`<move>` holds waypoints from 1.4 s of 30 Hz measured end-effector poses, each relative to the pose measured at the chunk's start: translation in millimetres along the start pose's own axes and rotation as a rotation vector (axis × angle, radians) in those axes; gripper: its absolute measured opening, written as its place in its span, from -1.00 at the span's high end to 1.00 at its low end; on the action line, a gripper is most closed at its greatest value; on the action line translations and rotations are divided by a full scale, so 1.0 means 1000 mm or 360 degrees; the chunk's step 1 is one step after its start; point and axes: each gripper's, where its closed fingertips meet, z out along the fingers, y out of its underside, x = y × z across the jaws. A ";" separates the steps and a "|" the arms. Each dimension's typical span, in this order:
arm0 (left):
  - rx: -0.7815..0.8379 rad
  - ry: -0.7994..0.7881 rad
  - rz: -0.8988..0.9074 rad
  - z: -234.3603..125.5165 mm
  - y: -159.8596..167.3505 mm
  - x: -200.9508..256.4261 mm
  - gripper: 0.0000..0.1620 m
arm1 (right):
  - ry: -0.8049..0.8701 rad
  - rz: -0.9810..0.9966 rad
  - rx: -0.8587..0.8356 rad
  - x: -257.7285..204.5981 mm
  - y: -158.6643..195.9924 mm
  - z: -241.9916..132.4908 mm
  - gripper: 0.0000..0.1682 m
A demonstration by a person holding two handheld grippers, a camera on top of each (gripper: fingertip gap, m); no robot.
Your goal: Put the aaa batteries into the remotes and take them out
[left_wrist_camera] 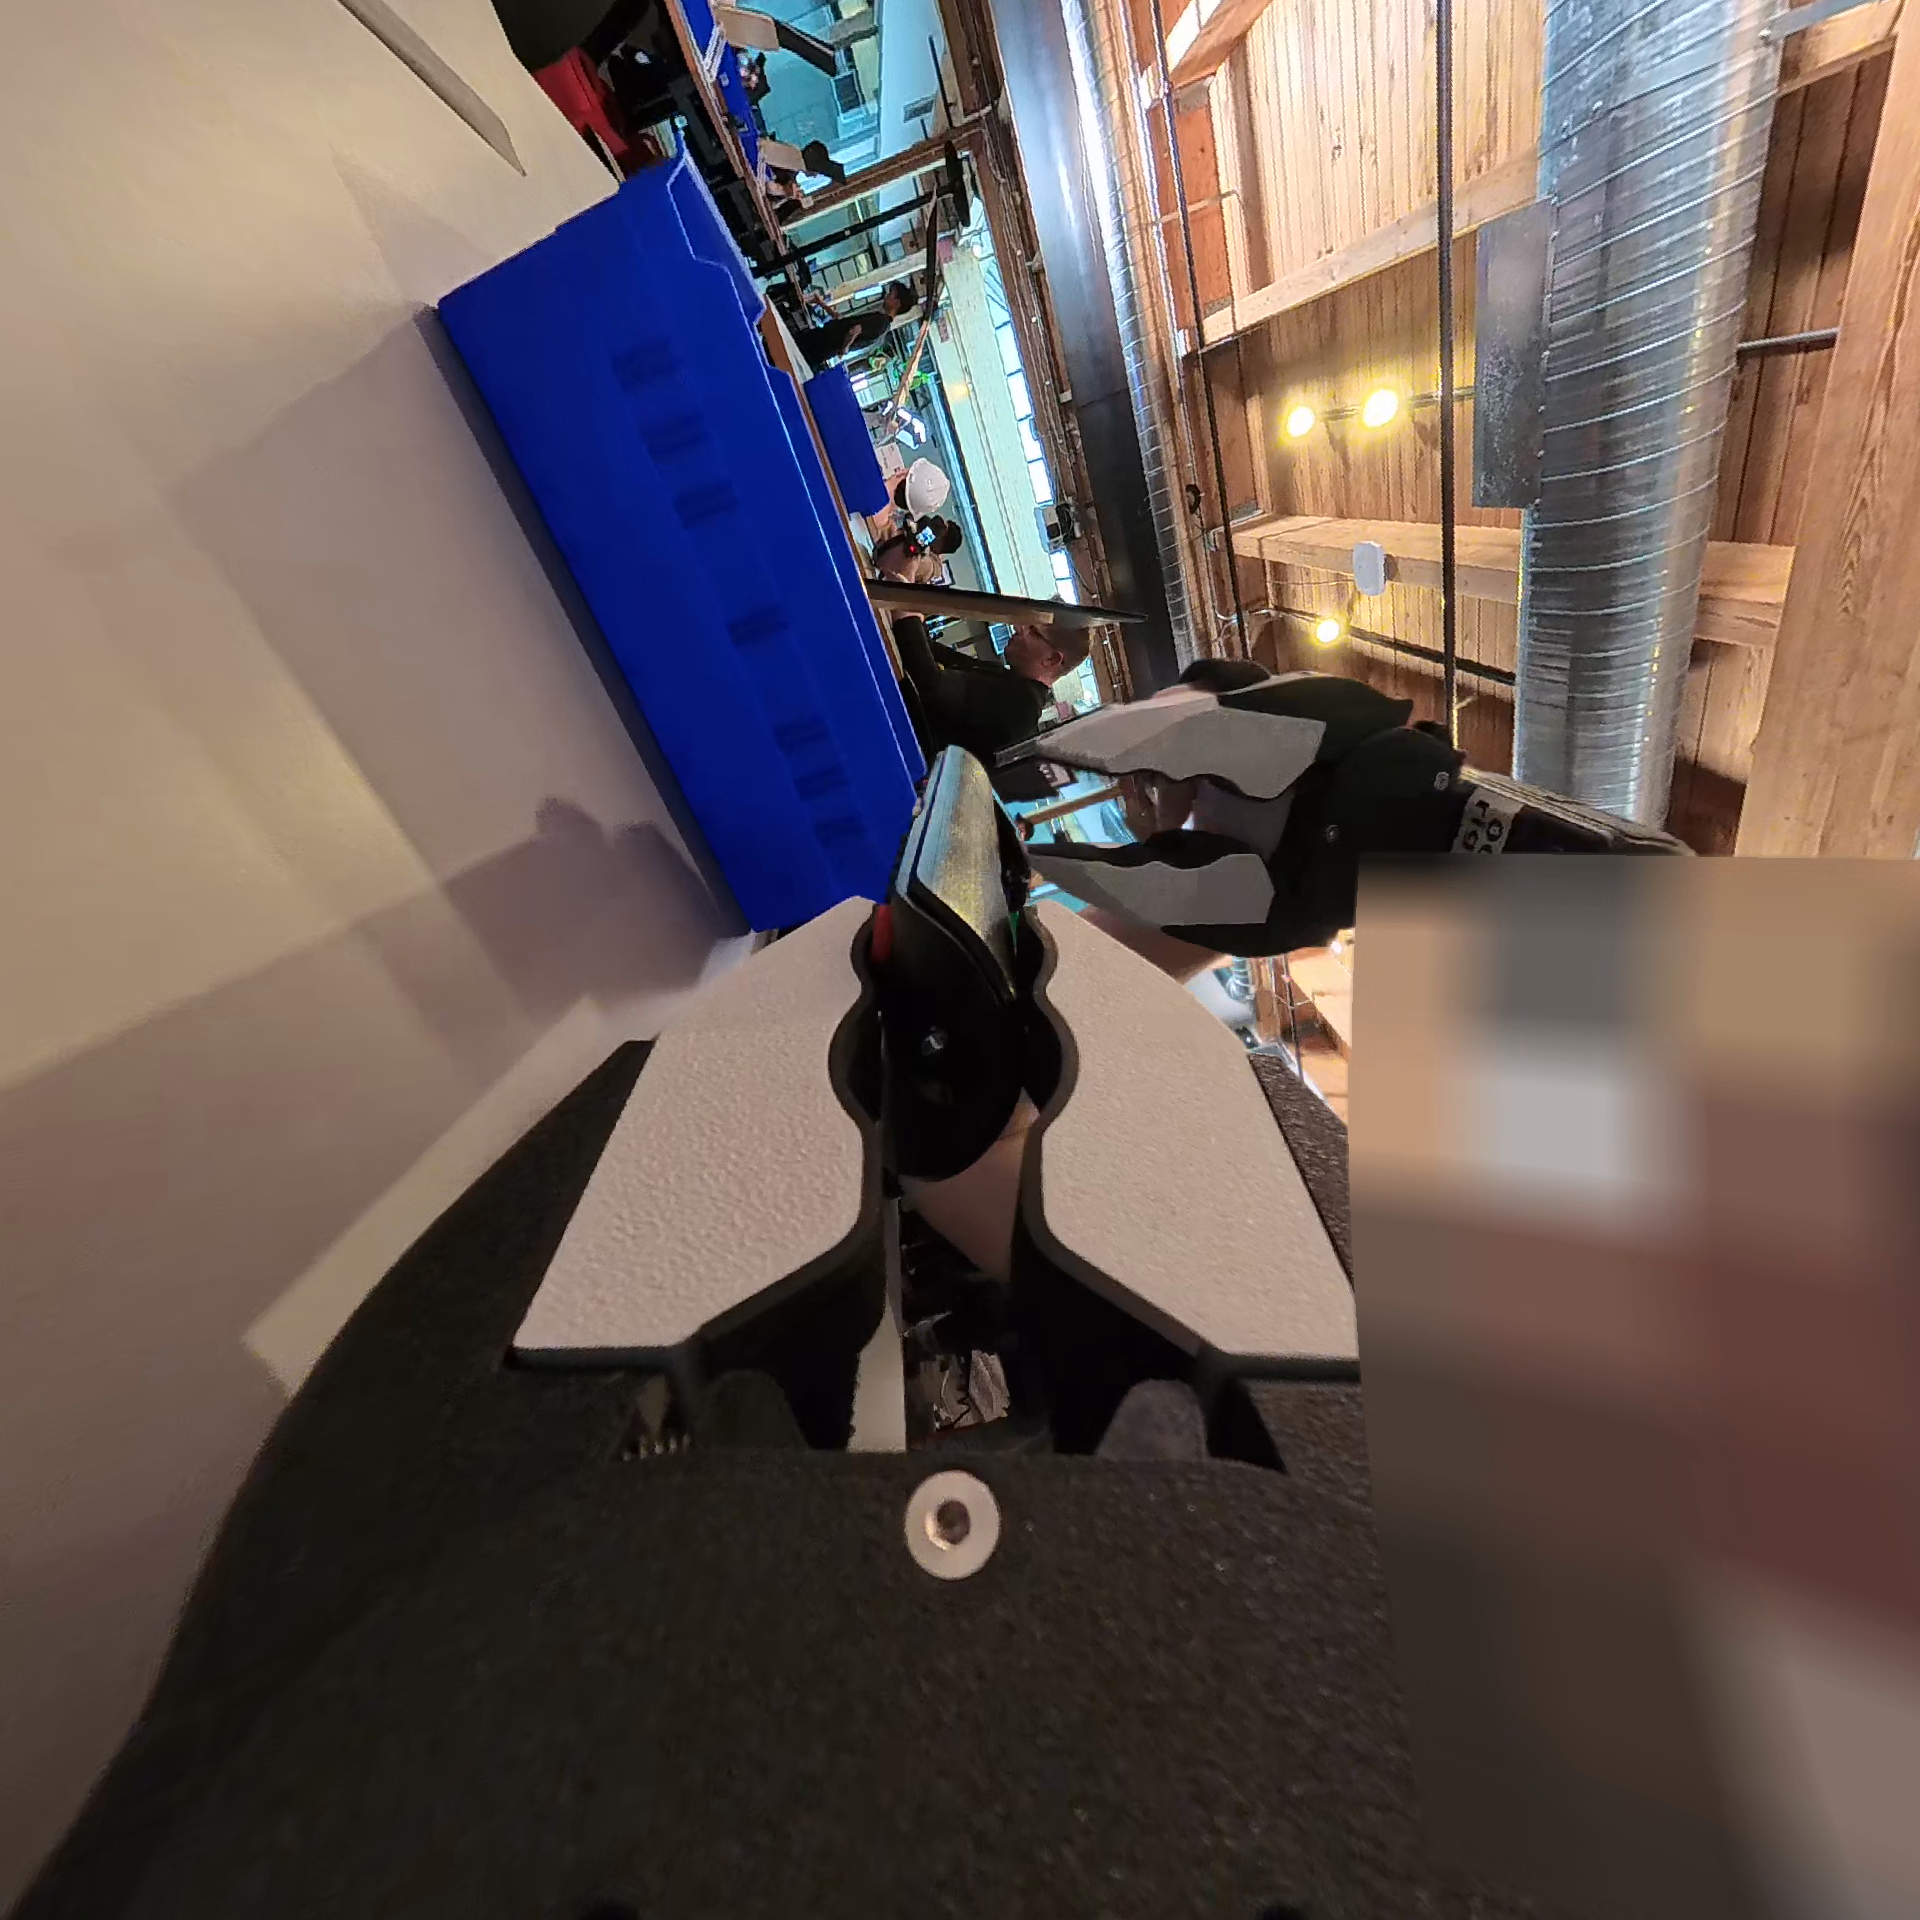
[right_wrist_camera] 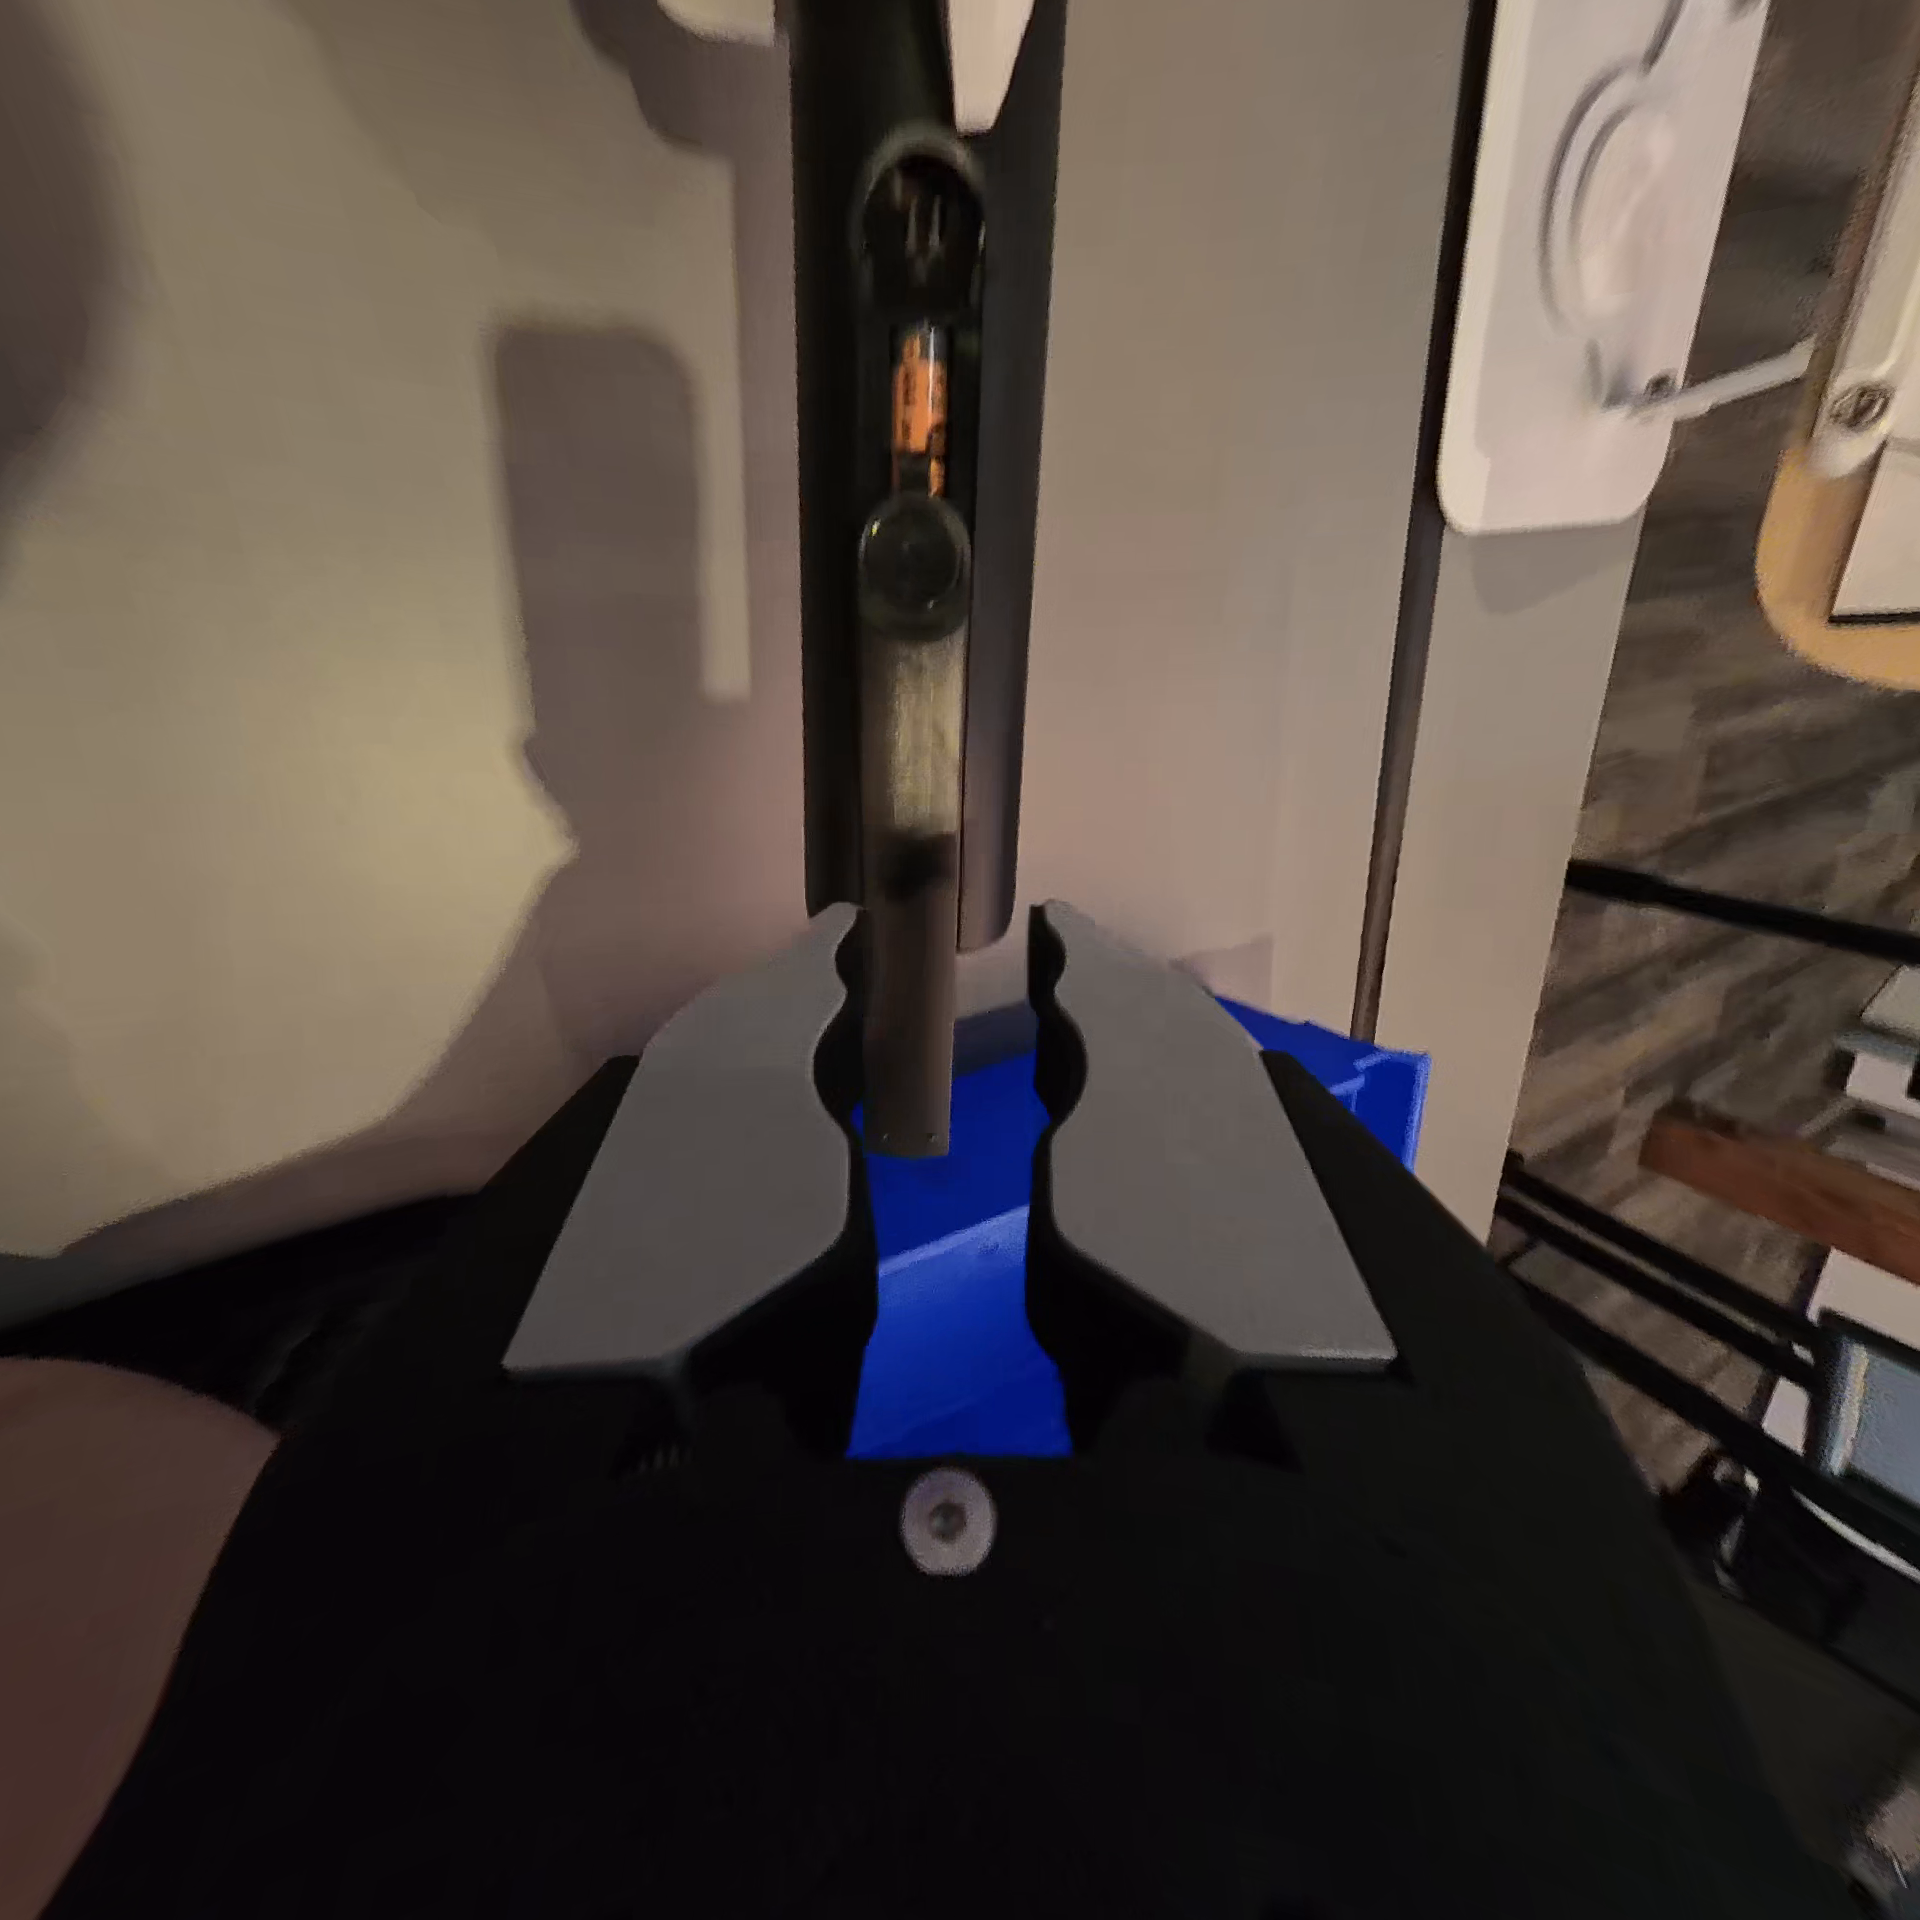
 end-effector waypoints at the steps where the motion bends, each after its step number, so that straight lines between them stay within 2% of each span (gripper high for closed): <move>1: 0.0001 0.0009 -0.0005 0.000 0.000 0.001 0.72 | -0.0048 -0.0016 0.0044 -0.003 -0.004 0.002 0.66; 8: 0.0001 0.0028 0.0002 0.000 -0.001 0.005 0.72 | -0.0173 0.0011 0.0201 -0.006 -0.018 0.003 0.88; 16: 0.0005 0.0055 0.0009 0.001 0.000 0.009 0.72 | -0.0233 0.0001 0.0238 -0.012 -0.022 0.003 0.96; 34: 0.0065 0.0094 -0.0087 0.001 -0.001 0.004 0.72 | -0.0102 -0.0072 0.0227 -0.005 -0.030 0.005 0.93; 37: 0.0065 0.0106 -0.0076 0.001 -0.002 0.007 0.72 | 0.0008 -0.0074 0.0274 0.005 -0.034 0.000 0.90; 42: 0.0091 0.0104 -0.0090 -0.002 -0.006 0.006 0.73 | 0.0027 -0.0035 0.0361 0.009 -0.028 -0.016 0.87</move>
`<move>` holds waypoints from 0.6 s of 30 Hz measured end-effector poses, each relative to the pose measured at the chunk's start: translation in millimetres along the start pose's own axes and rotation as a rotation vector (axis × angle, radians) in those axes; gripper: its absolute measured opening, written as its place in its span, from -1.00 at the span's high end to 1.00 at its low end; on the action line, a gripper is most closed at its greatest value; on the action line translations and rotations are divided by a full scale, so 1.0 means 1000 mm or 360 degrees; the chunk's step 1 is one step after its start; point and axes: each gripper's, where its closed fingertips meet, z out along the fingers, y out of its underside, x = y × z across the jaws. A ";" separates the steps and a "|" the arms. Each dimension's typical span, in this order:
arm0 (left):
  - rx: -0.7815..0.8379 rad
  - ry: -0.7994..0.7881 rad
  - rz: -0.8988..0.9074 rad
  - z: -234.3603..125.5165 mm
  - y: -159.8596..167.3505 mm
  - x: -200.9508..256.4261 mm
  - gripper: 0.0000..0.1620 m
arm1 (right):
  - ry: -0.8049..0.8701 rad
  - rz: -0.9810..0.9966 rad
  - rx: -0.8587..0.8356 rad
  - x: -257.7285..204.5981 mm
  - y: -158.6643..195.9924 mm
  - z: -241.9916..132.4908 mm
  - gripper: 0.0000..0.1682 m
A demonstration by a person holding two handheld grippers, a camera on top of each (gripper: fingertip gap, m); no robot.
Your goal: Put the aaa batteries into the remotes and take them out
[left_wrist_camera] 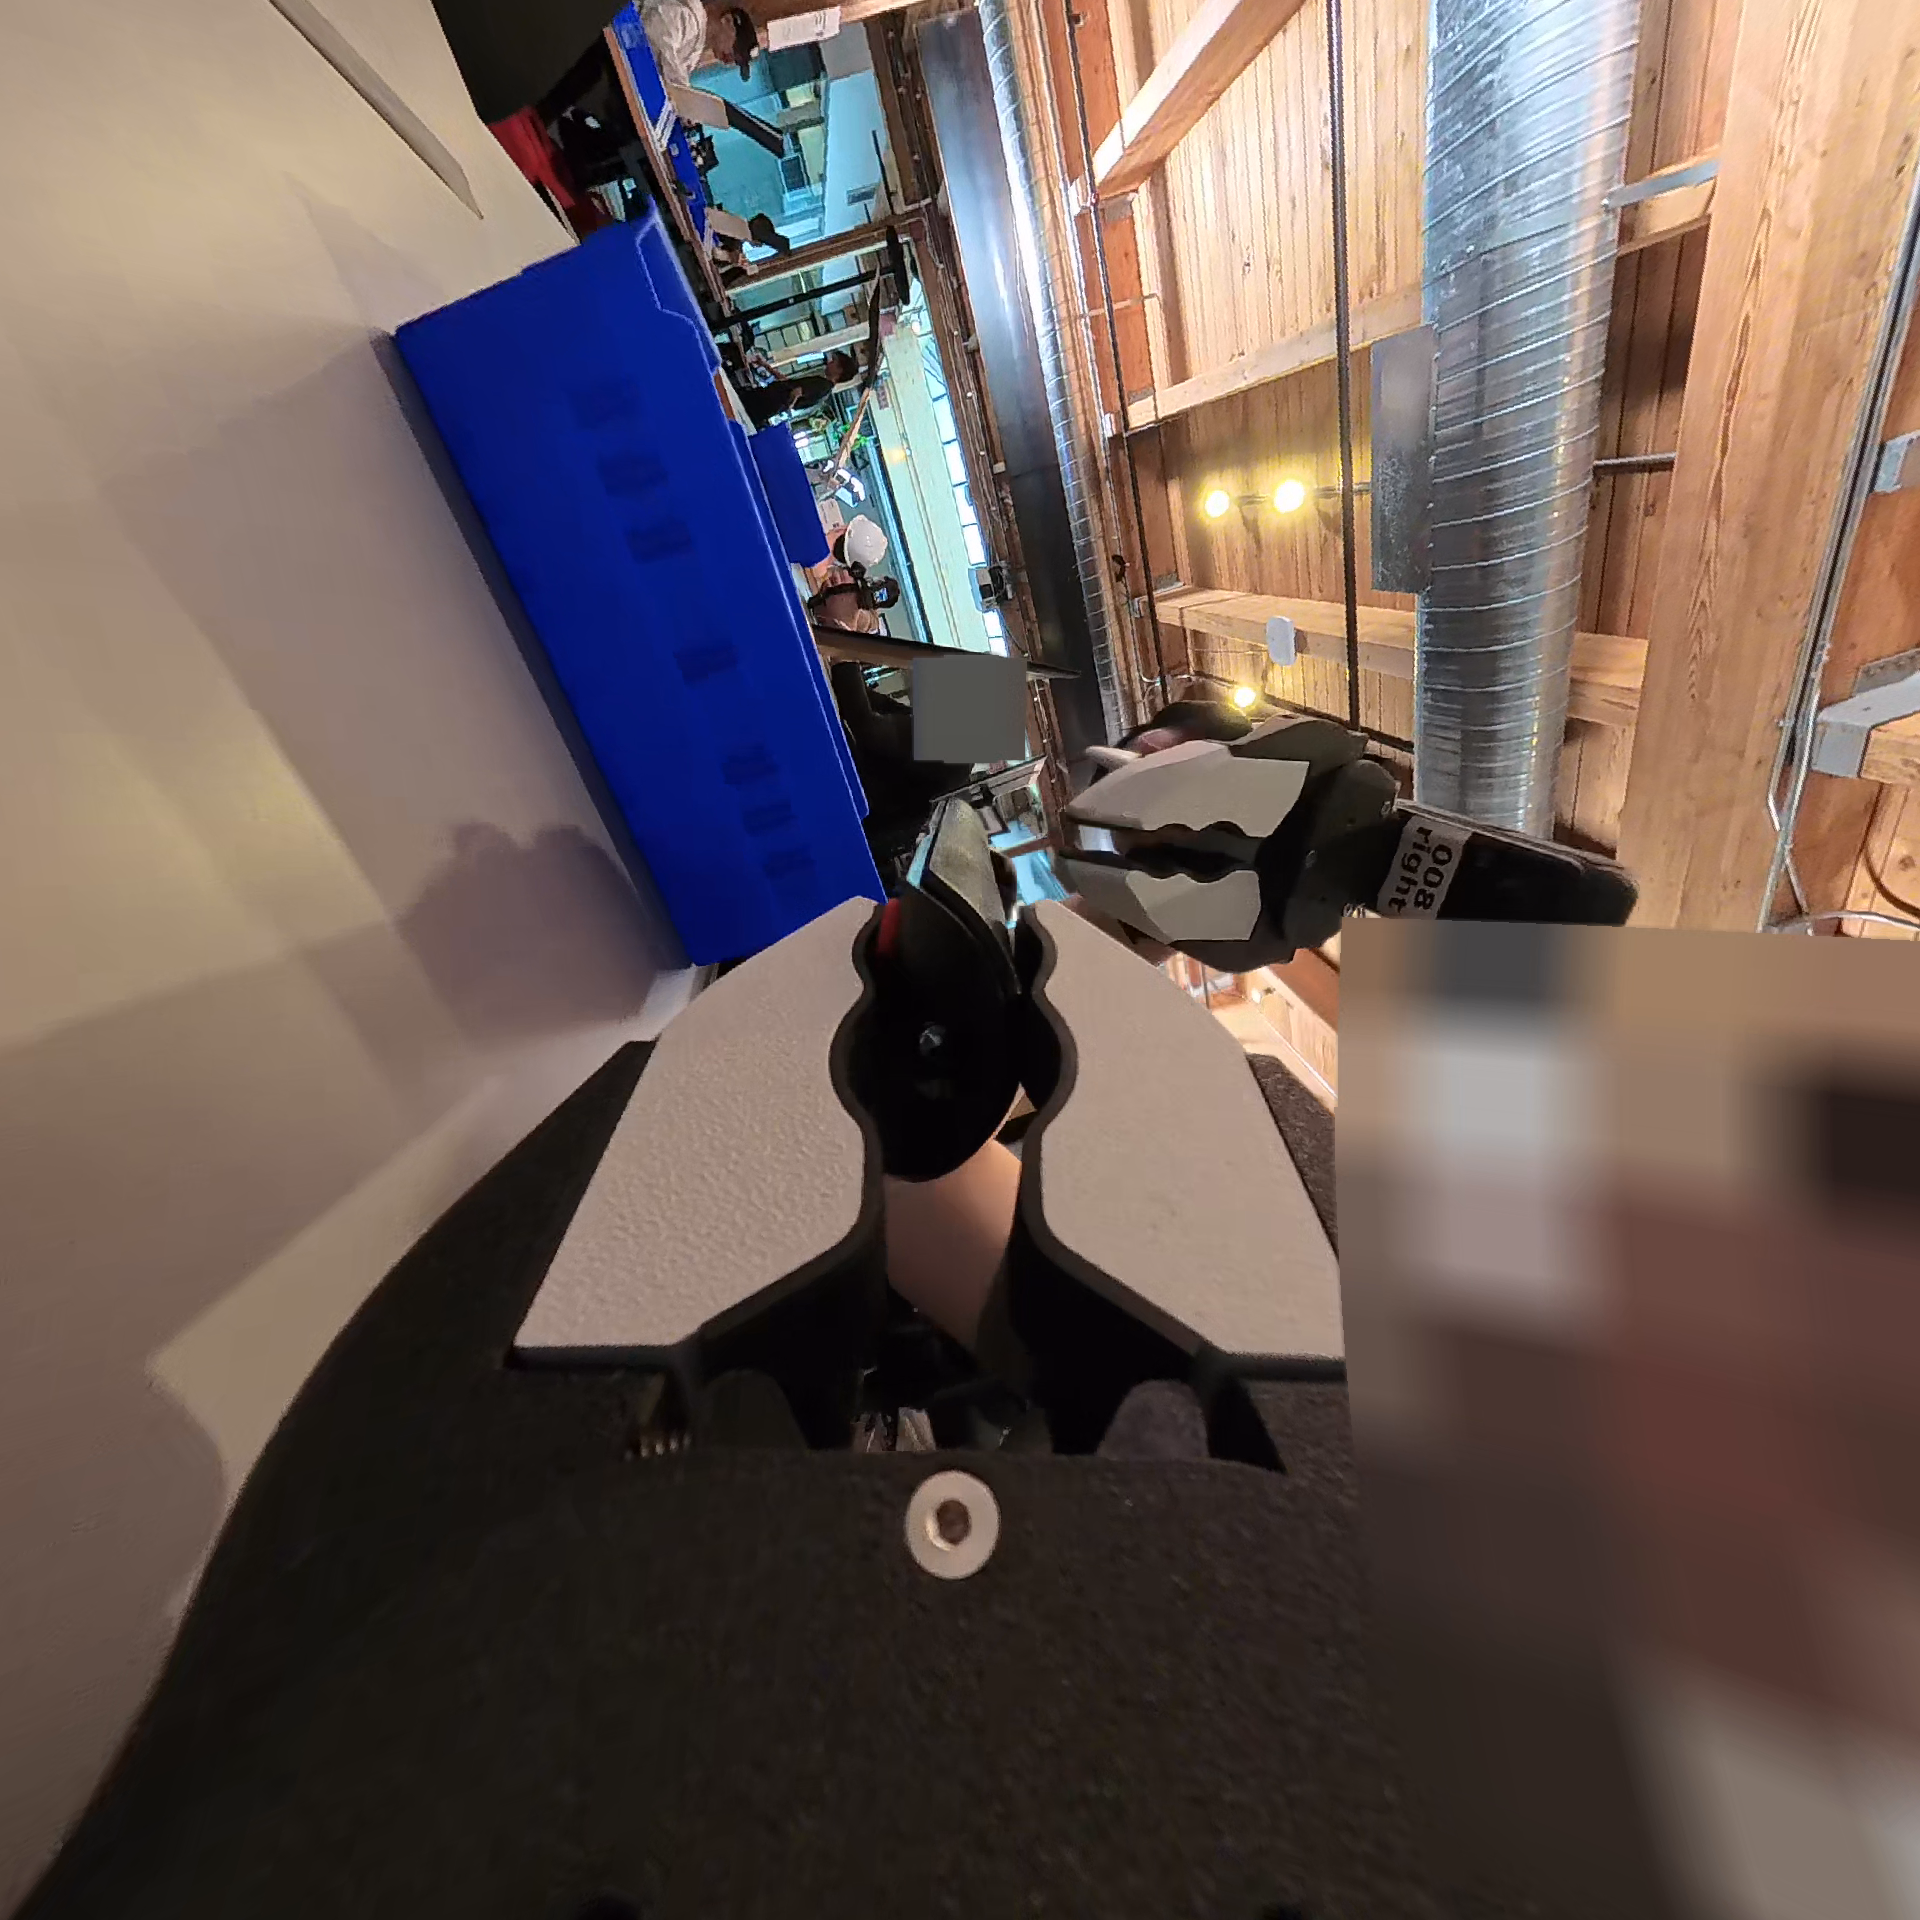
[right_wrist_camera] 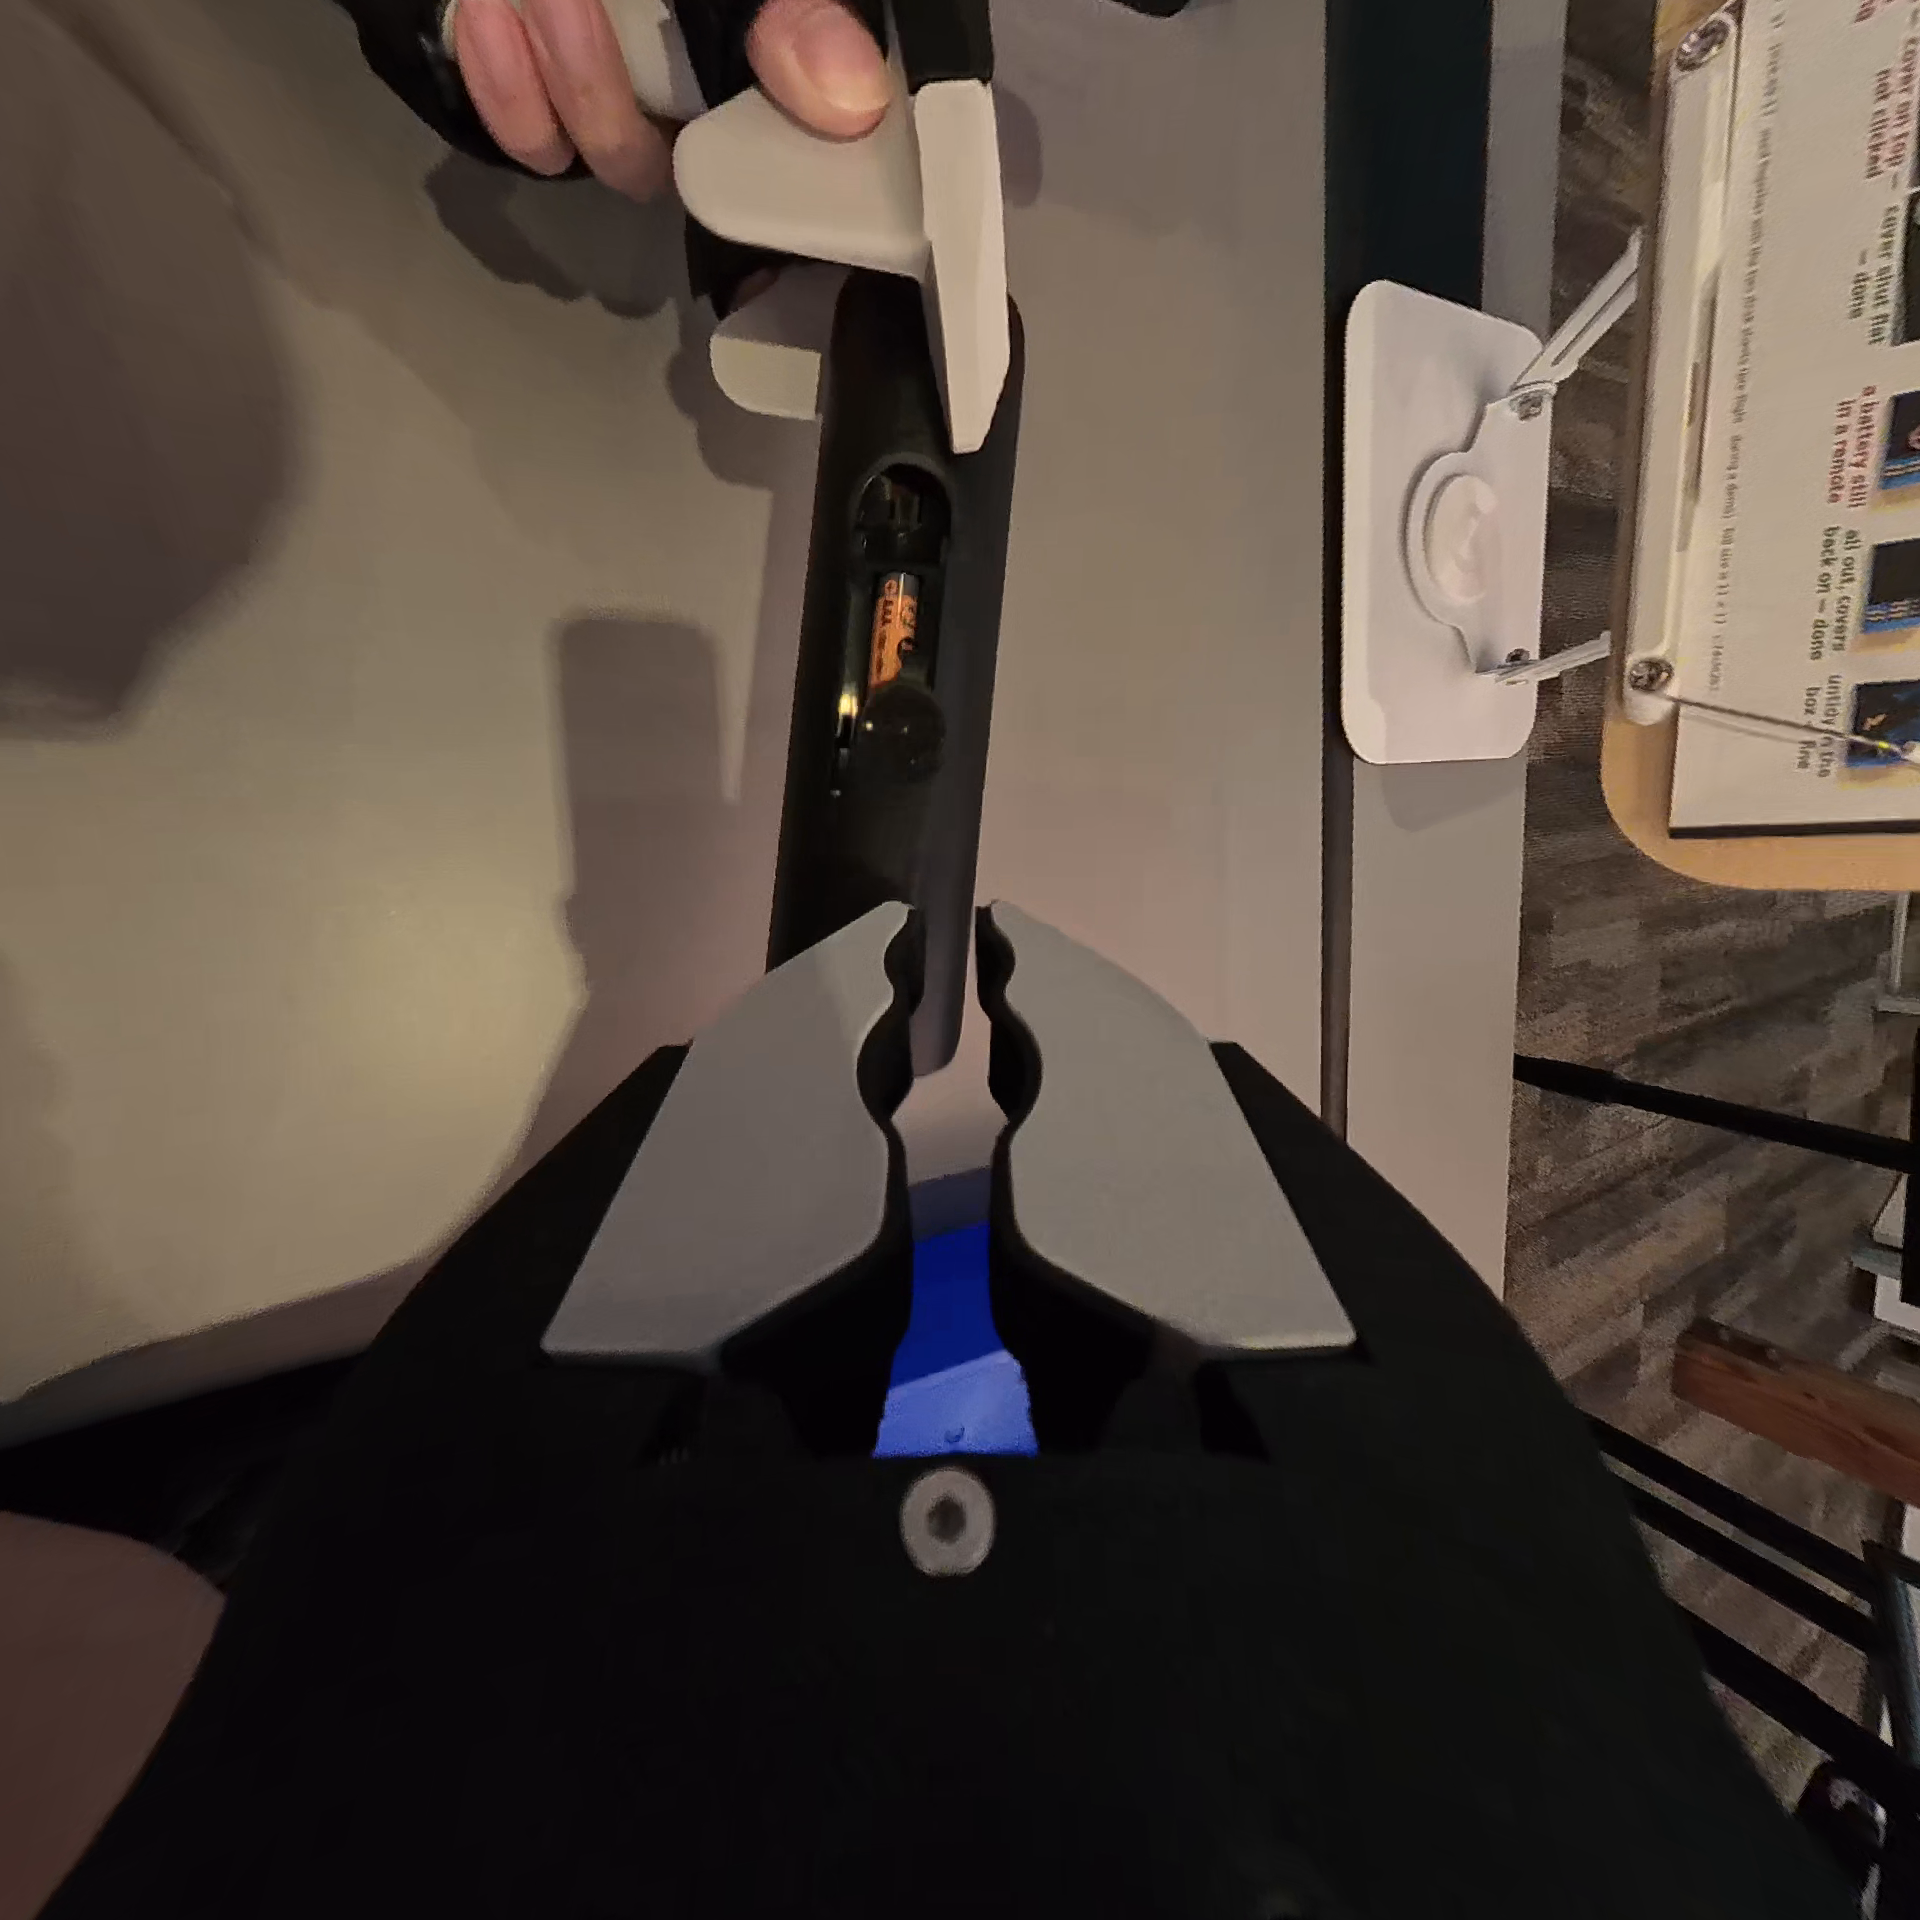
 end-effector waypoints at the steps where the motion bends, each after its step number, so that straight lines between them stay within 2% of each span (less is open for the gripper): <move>1: 0.0004 0.0002 -0.0007 0.000 0.000 0.000 0.73 | 0.0008 -0.0008 -0.0002 0.000 0.003 -0.003 0.87; 4: 0.0004 -0.0002 -0.0010 0.000 -0.001 -0.001 0.73 | 0.0033 0.0004 0.0055 0.004 0.004 -0.012 0.84; 7: -0.0001 -0.0006 -0.0010 0.000 0.000 -0.001 0.73 | -0.0072 -0.0049 0.0147 -0.008 -0.009 -0.009 0.86; 10: -0.0007 -0.0005 -0.0005 0.001 0.001 -0.001 0.73 | -0.0104 -0.0150 0.0032 -0.014 -0.003 0.007 0.89; 18: 0.0001 0.0000 0.0000 0.000 -0.001 0.001 0.73 | -0.0239 0.0056 0.0010 -0.016 0.003 0.013 0.91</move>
